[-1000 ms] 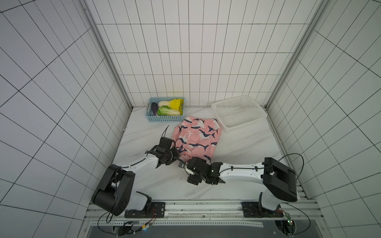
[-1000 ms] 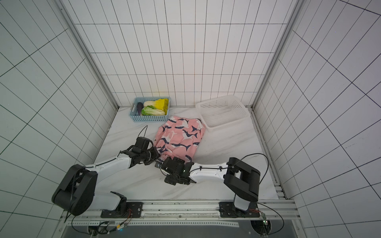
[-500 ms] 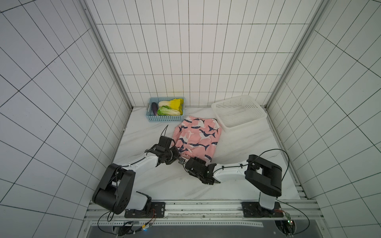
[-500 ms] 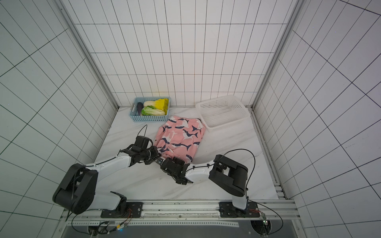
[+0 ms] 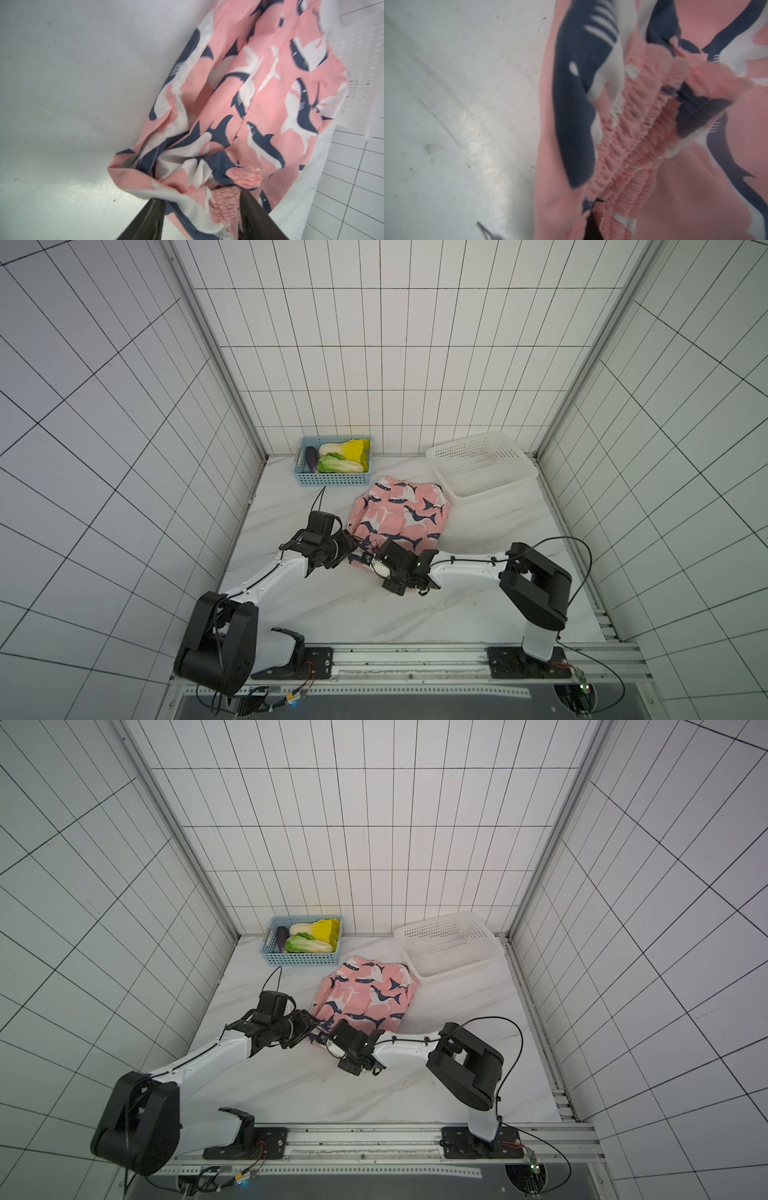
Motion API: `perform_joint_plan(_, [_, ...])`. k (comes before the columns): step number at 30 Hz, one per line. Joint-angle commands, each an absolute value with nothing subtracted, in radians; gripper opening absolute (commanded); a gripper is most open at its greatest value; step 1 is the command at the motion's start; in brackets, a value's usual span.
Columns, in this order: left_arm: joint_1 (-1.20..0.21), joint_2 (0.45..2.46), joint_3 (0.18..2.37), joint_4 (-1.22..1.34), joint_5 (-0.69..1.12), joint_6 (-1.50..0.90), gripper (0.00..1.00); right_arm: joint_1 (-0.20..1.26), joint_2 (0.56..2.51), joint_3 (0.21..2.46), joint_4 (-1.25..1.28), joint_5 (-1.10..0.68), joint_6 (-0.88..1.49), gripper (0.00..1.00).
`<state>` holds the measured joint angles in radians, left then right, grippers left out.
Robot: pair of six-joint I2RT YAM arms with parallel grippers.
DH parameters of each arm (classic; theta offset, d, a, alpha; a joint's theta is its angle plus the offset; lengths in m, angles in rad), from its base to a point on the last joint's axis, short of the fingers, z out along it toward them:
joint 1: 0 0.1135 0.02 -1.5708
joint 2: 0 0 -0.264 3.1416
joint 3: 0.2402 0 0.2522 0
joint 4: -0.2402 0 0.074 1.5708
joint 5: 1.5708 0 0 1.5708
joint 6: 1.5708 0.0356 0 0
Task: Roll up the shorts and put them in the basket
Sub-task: Roll the shorts at the center of the board.
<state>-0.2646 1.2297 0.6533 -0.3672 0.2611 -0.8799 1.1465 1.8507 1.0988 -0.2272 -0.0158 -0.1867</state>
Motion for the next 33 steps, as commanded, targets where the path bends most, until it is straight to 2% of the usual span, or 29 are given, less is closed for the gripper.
perform_joint_plan(1, [-0.241, 1.109, 0.654, -0.407, 0.194, -0.844, 0.62, 1.082, 1.847, 1.159, -0.389, -0.328, -0.108, 0.0])
perform_joint_plan(4, [-0.238, 1.018, 0.621, -0.443, 0.194, -0.831, 0.62, 1.017, 1.868, 1.19, -0.404, -0.501, -0.05, 0.0])
perform_joint_plan(9, [-0.238, 0.89, 0.515, -0.443, 0.243, -0.853, 0.62, 0.941, 1.911, 1.208, -0.375, -0.681, 0.046, 0.0])
perform_joint_plan(17, [-0.26, 0.764, 0.326, -0.237, 0.283, -0.931, 0.68, 0.85, 2.023, 1.23, -0.301, -0.919, 0.197, 0.0])
perform_joint_plan(21, [-0.289, 0.802, 0.278, -0.102, 0.27, -0.948, 0.73, 0.812, 2.047, 1.19, -0.176, -0.984, 0.309, 0.0])
perform_joint_plan(25, [-0.342, 0.889, 0.246, 0.071, 0.233, -0.952, 0.74, 0.788, 2.075, 1.147, -0.047, -1.047, 0.406, 0.0])
perform_joint_plan(33, [-0.352, 1.172, 0.28, 0.316, 0.202, -0.922, 0.75, 0.776, 2.103, 1.12, -0.005, -1.053, 0.422, 0.0])
